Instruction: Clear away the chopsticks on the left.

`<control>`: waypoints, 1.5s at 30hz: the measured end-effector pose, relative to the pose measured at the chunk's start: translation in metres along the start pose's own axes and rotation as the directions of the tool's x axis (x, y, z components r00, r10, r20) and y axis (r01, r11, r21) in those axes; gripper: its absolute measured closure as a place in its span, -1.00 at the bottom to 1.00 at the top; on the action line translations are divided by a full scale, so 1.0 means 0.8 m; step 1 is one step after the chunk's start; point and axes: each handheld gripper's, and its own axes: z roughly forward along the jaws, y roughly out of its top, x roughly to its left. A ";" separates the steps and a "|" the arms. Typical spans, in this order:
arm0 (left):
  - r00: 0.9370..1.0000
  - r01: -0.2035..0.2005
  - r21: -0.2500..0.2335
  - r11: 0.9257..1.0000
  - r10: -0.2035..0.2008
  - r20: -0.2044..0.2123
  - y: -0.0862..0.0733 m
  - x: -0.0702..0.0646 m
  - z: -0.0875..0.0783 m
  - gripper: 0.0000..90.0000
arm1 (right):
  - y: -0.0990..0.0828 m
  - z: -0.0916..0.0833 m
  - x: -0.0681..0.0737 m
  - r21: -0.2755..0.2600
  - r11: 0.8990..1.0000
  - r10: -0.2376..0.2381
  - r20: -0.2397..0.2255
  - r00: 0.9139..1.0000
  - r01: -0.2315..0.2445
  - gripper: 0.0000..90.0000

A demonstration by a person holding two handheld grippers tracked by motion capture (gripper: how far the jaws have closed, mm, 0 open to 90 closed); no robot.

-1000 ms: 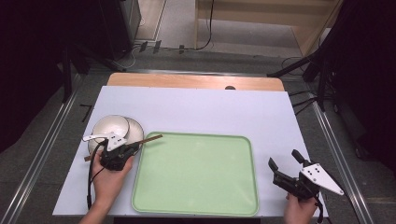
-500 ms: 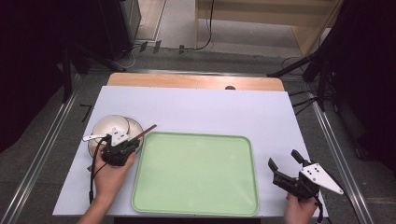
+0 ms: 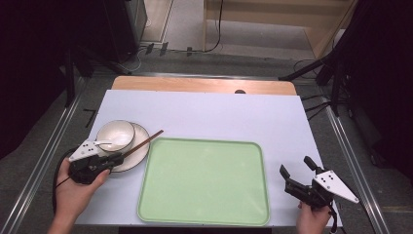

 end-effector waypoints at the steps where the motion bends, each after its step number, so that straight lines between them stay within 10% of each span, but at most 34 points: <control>1: 1.000 0.001 0.017 1.000 -0.001 0.005 -0.002 0.004 -0.001 0.79 | 0.000 0.001 0.001 0.001 1.000 -0.003 -0.002 1.000 0.003 -0.72; 23: 0.999 -0.017 0.095 0.995 0.021 -0.046 -0.010 0.008 0.014 0.77 | -0.001 0.003 0.000 0.007 1.000 0.011 -0.006 1.000 -0.011 -0.72; 45: 0.992 -0.106 0.214 0.971 0.119 -0.047 -0.005 -0.008 0.051 0.86 | -0.002 0.005 -0.001 0.013 1.000 0.011 -0.011 1.000 -0.011 -0.72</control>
